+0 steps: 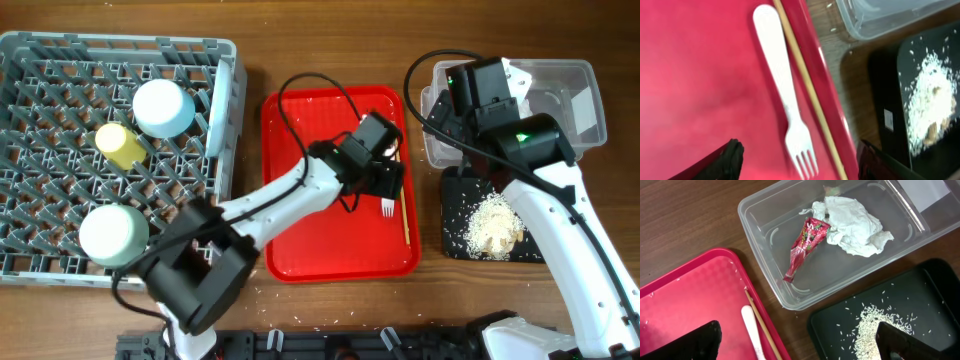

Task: Sort waste into correct bins and load items into the dishwasher rack
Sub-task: 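Lower the left gripper and close it on the white fork handle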

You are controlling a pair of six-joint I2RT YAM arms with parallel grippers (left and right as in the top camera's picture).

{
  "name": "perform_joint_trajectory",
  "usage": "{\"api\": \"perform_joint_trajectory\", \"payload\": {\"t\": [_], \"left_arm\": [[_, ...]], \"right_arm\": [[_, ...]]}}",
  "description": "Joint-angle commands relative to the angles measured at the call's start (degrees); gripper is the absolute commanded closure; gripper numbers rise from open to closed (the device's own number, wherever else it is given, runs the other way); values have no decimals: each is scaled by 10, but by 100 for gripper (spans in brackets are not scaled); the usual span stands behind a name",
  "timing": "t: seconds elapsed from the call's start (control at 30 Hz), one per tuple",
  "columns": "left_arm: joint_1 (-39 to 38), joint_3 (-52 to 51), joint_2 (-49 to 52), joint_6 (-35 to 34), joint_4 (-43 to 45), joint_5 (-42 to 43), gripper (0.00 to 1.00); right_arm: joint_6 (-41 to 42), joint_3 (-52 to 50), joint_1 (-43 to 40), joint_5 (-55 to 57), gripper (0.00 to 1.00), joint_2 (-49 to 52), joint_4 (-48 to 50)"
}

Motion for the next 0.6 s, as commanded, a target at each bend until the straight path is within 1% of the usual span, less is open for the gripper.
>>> {"api": "perform_joint_trajectory", "payload": {"t": [0.0, 0.07, 0.17, 0.43, 0.5, 0.57], "left_arm": [[-20, 8, 20, -24, 50, -23, 27], [-28, 8, 30, -24, 70, -35, 27], [-33, 8, 48, -24, 74, -76, 28], [-33, 7, 77, -26, 73, -78, 29], [-33, 7, 84, -44, 74, -76, 32], [-33, 7, 85, -47, 74, -76, 35]], "right_arm": [[7, 9, 0, -3, 0, -2, 1], [7, 9, 0, -3, 0, -2, 1], [7, 9, 0, -3, 0, -2, 1], [7, 9, 0, -3, 0, -2, 1], [7, 9, 0, -3, 0, -2, 1], [7, 9, 0, -3, 0, -2, 1]]}}
